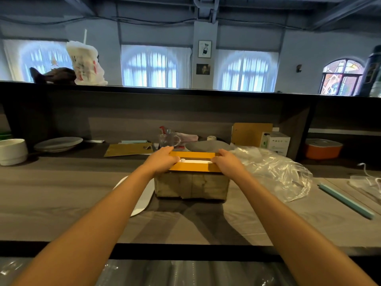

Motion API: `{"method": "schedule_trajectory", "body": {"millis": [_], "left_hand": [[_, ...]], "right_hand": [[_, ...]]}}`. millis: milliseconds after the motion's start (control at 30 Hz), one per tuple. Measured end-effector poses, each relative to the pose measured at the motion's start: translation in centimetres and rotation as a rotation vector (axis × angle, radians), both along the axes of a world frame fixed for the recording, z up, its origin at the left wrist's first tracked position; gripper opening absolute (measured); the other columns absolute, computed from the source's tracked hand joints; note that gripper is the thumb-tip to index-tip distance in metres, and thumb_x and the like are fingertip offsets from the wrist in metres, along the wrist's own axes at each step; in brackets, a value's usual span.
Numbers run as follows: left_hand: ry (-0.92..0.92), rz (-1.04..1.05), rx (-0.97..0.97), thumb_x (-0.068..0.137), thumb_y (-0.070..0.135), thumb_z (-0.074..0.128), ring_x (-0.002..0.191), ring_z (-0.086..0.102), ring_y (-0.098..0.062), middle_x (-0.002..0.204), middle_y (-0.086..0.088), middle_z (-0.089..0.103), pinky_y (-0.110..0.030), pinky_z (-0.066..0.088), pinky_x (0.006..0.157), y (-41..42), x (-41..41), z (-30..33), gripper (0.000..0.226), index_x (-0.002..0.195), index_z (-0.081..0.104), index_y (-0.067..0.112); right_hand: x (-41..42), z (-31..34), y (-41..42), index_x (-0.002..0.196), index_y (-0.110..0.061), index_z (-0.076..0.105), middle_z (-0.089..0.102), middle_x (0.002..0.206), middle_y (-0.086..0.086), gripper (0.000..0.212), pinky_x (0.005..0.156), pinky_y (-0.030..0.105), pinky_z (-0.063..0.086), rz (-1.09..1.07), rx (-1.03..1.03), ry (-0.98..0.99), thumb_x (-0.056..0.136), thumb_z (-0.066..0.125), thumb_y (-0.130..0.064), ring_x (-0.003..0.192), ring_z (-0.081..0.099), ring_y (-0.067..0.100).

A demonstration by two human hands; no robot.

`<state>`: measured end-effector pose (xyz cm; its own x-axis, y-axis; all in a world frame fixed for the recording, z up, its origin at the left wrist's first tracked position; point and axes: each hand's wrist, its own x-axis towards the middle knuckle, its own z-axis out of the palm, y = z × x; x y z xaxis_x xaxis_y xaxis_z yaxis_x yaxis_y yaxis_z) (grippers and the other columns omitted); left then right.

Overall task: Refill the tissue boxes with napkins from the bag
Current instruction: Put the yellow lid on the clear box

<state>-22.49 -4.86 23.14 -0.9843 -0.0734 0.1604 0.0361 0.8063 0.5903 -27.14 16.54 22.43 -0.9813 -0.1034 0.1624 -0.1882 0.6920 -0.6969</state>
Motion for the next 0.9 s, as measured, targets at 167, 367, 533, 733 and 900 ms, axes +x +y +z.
{"method": "schedule_trajectory", "body": {"millis": [167,367,533,733,900], "left_hand": [[0.112,0.254,0.751,0.101,0.017,0.05,0.132,0.043,-0.027,0.151,-0.005,0.042,-0.042,0.041,0.108,-0.2,1.2,-1.8,0.051,0.151,0.04,0.02],[0.051,0.218,1.071,0.104,0.032,0.043,0.12,0.054,-0.028,0.136,-0.005,0.056,-0.052,0.045,0.104,0.3,2.5,-3.7,0.045,0.149,0.041,0.03],[0.069,0.209,1.084,0.105,0.03,0.042,0.118,0.056,-0.027,0.132,-0.005,0.06,-0.05,0.046,0.103,0.2,2.1,-3.9,0.043,0.148,0.045,0.027],[0.074,0.233,1.059,0.106,0.025,0.042,0.116,0.053,-0.024,0.138,-0.006,0.054,-0.042,0.049,0.09,0.6,2.8,-3.2,0.045,0.151,0.039,0.023],[0.113,0.231,0.924,0.107,0.023,0.041,0.128,0.048,-0.026,0.149,-0.006,0.045,-0.042,0.047,0.099,0.9,3.4,-2.8,0.048,0.154,0.033,0.021]], "right_hand": [[0.3,-0.6,0.3,0.145,-0.017,0.04,0.043,0.142,0.007,0.062,0.102,0.047,0.047,-0.074,-0.536,-0.196,0.089,0.064,-0.023,0.125,0.046,0.029],[2.5,-2.5,0.7,0.137,-0.029,0.045,0.059,0.116,0.01,0.046,0.079,0.04,0.054,-0.021,-0.966,-0.305,0.094,0.056,-0.017,0.102,0.059,0.027],[2.4,-3.8,1.0,0.138,-0.026,0.049,0.065,0.112,0.007,0.043,0.075,0.038,0.053,0.0,-0.997,-0.234,0.096,0.057,-0.021,0.101,0.063,0.025],[1.9,-2.7,1.2,0.144,-0.02,0.047,0.061,0.12,0.01,0.052,0.084,0.043,0.056,-0.061,-0.96,-0.251,0.094,0.06,-0.012,0.106,0.06,0.028],[2.1,-1.5,0.9,0.145,-0.014,0.045,0.057,0.119,0.008,0.05,0.092,0.042,0.051,-0.096,-0.777,-0.166,0.096,0.056,-0.01,0.108,0.056,0.026]]}}
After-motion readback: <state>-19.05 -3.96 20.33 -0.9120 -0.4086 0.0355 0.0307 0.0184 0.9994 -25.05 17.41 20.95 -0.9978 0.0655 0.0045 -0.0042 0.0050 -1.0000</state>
